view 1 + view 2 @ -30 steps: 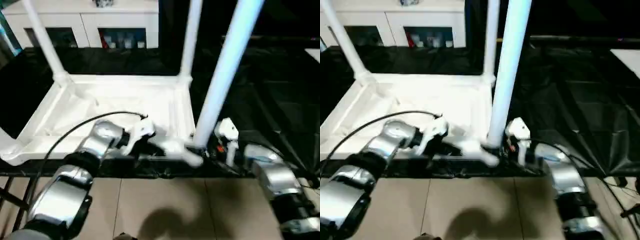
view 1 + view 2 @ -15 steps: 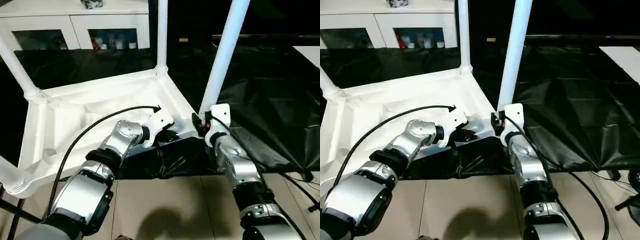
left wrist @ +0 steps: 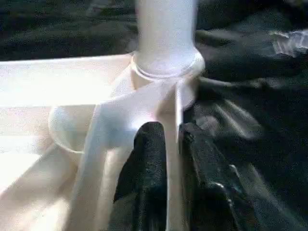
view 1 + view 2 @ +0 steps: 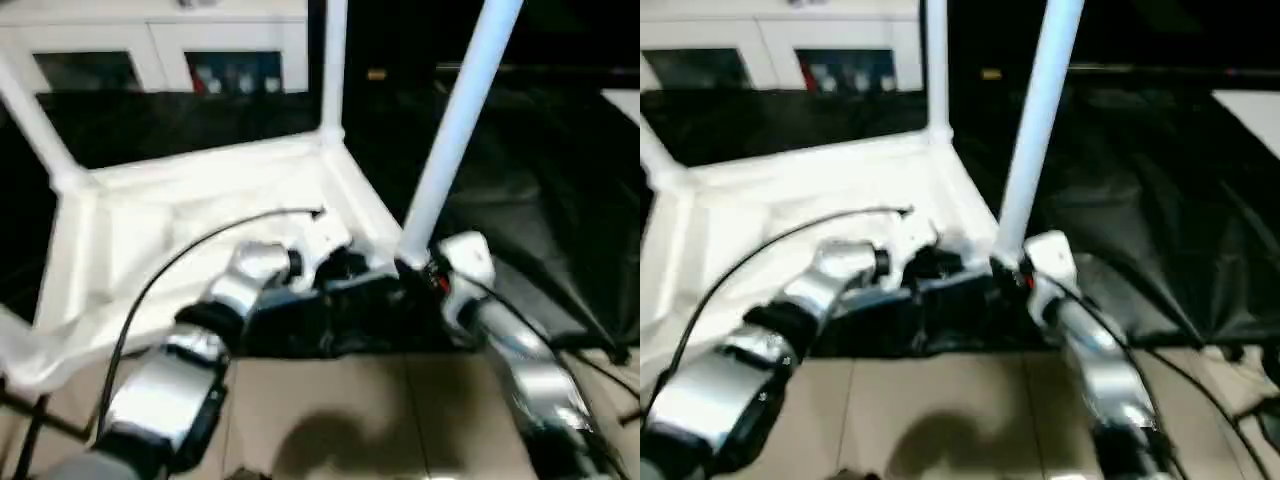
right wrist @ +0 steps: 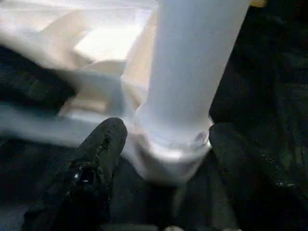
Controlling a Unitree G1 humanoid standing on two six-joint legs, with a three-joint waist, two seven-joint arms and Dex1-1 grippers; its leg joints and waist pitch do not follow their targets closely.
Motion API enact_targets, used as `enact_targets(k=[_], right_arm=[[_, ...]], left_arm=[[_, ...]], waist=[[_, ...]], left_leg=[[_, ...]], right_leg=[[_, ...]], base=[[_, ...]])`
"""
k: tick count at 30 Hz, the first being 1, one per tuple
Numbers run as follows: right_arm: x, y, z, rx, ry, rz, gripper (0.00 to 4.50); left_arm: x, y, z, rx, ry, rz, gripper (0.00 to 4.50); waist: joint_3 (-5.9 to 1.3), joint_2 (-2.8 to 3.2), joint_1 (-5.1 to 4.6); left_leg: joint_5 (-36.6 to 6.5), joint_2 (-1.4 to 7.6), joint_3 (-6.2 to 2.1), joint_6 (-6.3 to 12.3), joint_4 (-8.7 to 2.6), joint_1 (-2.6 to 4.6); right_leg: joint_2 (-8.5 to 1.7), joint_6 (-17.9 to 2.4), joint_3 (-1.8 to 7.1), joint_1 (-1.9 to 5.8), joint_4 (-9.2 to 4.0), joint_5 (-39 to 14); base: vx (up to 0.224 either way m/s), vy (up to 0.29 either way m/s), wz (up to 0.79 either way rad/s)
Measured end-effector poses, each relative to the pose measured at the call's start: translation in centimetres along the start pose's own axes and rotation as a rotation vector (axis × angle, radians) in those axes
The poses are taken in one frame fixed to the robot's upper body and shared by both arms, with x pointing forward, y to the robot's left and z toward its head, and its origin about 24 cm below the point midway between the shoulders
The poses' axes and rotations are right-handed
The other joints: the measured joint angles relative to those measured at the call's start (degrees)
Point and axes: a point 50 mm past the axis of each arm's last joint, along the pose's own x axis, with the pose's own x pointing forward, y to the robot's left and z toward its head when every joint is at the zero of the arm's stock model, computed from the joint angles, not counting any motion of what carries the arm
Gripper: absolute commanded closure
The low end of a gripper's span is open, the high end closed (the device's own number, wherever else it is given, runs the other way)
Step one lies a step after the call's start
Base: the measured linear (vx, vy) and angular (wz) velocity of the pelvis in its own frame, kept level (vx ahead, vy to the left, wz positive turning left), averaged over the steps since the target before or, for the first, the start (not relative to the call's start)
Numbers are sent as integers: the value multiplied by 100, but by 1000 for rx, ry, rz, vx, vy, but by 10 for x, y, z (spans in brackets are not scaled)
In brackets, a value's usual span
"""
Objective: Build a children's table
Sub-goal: Rotate leg to tighten, then rotate table base
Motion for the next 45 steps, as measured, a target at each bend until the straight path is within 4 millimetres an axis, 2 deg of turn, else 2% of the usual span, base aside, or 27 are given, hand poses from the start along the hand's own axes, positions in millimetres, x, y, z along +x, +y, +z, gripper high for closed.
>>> enact_targets(k=[1,4,7,9,11,13,14,18,21,26,29,32,38,40,45], right_arm=[[-5,1,1,-7,-1,22,131],[-15,4,10,-17,-17,110,131],[-23,14,17,2,-28,239,131],[-22,22,20,20,-36,298,131],[-15,29,24,35,-54,336,131],[-5,31,29,40,-68,341,131],[-1,31,31,41,-71,344,131],[33,37,36,84,-61,310,131],[52,45,37,126,-49,303,131],[81,53,47,191,-76,242,131],[93,47,51,228,-87,157,131],[103,33,53,286,-82,22,131],[102,3,49,298,-80,-141,131],[99,-8,43,288,-63,-180,131],[92,-30,40,258,-55,-246,131]], left_arm=[[-4,2,1,-7,-14,11,352],[-24,11,2,-39,-51,34,314],[-51,15,-2,-91,-44,5,310],[-68,11,-5,-123,-32,-50,310],[-90,-3,-10,-148,19,-182,310],[-102,-12,-14,-174,83,-267,310],[-105,-14,-15,-175,102,-283,310],[-119,-23,-27,-167,234,-296,310],[-122,-27,-33,-165,301,-241,310],[-125,-19,-32,-137,345,-87,310],[-127,-15,-30,-124,351,-30,310],[-129,-13,-30,-106,364,10,310],[-134,-2,-30,-81,361,141,310],[-131,2,-31,-68,354,179,310],[-120,11,-29,-46,335,241,310]], waist=[[4,-6,-9],[6,-10,-11],[7,-13,24],[7,-13,34],[9,-17,18],[15,-29,37],[21,-39,57],[26,-88,40],[27,-144,64],[32,-177,43],[32,-198,50],[37,-209,62],[34,-216,182],[34,-215,231],[35,-213,275]], left_leg=[[0,1,-2,2,2,-4],[17,6,-2,31,1,-36],[17,15,-1,31,5,-51],[17,20,1,30,10,-60],[17,22,4,29,16,-60],[22,21,7,15,20,-61],[12,21,7,-8,23,-62],[24,22,11,-36,30,-50],[33,23,5,-49,32,-49],[43,25,-2,-63,52,-45],[45,27,-5,-67,52,-38],[47,27,-7,-70,57,-40],[48,27,-9,-70,71,-41],[49,27,-9,-70,78,-45],[62,28,-9,-49,88,-62]], right_leg=[[3,2,1,-7,0,-1],[8,-3,0,-48,12,-4],[14,-10,-4,-72,28,-9],[15,-12,-4,-81,31,-10],[15,-12,-1,-83,35,-10],[14,-13,1,-82,40,-10],[11,-14,-1,-79,47,-9],[7,-17,3,-74,68,2],[7,-16,-1,-75,89,5],[9,-16,0,-84,131,4],[11,-16,0,-82,142,4],[11,-14,-1,-84,150,6],[11,-10,-3,-77,153,9],[10,-9,-4,-75,154,9],[6,-1,-8,-77,155,16]], base=[[0,0,0],[0,0,0],[0,0,0],[0,0,0],[0,0,0],[0,0,0],[0,0,0],[-14,0,1],[0,0,0],[0,0,0],[0,0,0],[0,0,0],[0,0,0],[0,0,0],[0,0,0]])
